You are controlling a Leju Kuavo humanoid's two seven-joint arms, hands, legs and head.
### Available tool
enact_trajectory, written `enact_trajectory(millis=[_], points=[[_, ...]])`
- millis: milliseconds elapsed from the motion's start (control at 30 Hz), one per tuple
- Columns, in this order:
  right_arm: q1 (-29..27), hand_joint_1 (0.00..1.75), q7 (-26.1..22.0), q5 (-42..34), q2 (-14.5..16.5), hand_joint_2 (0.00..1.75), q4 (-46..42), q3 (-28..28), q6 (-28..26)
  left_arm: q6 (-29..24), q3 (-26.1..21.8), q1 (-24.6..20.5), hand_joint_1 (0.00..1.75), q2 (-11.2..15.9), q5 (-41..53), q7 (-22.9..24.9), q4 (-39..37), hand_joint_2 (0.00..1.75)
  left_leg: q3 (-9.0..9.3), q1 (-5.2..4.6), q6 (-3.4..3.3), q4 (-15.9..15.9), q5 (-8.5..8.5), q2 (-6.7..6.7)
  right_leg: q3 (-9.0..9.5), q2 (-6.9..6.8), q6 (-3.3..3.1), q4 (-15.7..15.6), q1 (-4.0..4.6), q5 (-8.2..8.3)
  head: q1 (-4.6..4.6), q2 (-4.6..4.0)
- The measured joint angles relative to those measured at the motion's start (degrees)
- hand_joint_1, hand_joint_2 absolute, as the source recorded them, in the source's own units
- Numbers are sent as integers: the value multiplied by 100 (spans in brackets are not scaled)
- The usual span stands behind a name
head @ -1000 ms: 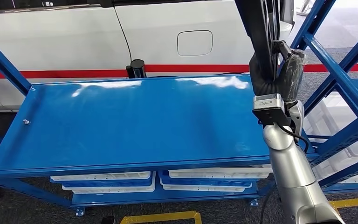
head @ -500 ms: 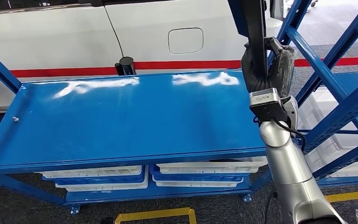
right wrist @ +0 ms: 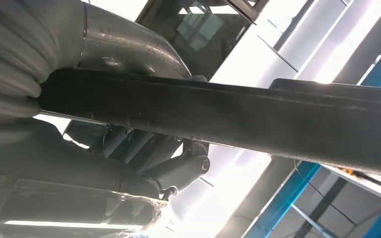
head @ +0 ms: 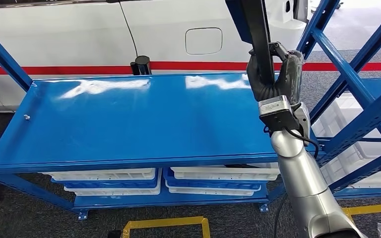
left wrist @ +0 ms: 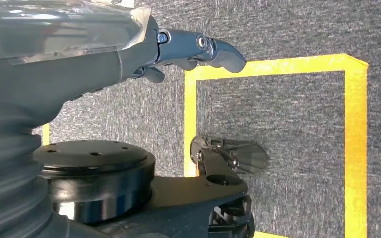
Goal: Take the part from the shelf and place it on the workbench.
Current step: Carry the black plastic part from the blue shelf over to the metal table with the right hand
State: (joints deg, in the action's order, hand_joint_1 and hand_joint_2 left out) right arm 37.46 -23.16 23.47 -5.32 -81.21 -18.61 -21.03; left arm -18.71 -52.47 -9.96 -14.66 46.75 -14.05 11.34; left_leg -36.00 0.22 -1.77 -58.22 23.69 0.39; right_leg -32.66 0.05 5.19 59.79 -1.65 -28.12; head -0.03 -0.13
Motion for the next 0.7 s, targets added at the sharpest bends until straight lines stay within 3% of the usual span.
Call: enact_trajectory(millis=[133,200,267,333,367,400,467,500,533,633,700], points=[[20,175,26,-20,-4,175,21,-17,9,-1,1,8,0,0,0,2,0,175,-78,10,143,-33,-28,-12,5,30,-224,-109,14,86,-19,0],[28,175,32,-22,2,175,27,-27,19,-1,0,6,0,-2,-1,2,0,175,-214,30,195,-357,240,-23,-31,24,-321,-119,-16,142,-39,0],[25,175,32,-22,7,175,30,-41,24,0,0,7,0,-3,-8,2,0,175,-500,40,241,-1105,692,-29,-84,14,-388,-115,-1,185,-58,0],[4,175,32,-22,7,175,39,-58,25,1,-1,10,0,-3,-18,2,0,175,-661,41,254,-1620,905,-30,-138,6,-419,-112,20,221,-59,0],[-9,175,33,-22,6,175,43,-67,25,4,-1,10,0,-3,-24,1,0,175,-575,41,243,-1547,849,-30,-157,5,-419,-111,26,238,-59,0],[-20,175,33,-21,5,175,46,-75,25,7,-1,9,0,-2,-28,1,0,175,-379,40,222,-1271,719,-30,-170,5,-412,-111,30,254,-60,0],[-28,175,34,-21,4,175,46,-85,25,11,-1,-1,0,-2,-36,0,0,175,129,30,159,-472,464,-44,-184,7,-374,-107,49,283,-58,0],[-26,175,34,-21,4,175,45,-89,25,11,0,-7,0,-2,-39,-1,0,175,287,16,128,-202,398,-52,-195,6,-349,-104,61,300,-56,0],[-26,175,34,-21,5,175,45,-93,25,11,0,-9,0,-2,-43,-1,0,175,357,-3,99,-65,375,-61,-207,2,-319,-101,69,319,-55,0],[-28,175,34,-19,10,175,48,-120,35,11,-3,-8,0,-4,-59,-1,0,175,316,-41,-1,-14,280,-51,-260,-9,-210,-102,56,366,-56,0],[-24,175,34,-19,10,175,54,-139,44,11,-3,-19,0,-9,-61,-2,0,175,261,-22,-91,64,158,-26,-403,-10,-214,151,71,153,-28,0]])
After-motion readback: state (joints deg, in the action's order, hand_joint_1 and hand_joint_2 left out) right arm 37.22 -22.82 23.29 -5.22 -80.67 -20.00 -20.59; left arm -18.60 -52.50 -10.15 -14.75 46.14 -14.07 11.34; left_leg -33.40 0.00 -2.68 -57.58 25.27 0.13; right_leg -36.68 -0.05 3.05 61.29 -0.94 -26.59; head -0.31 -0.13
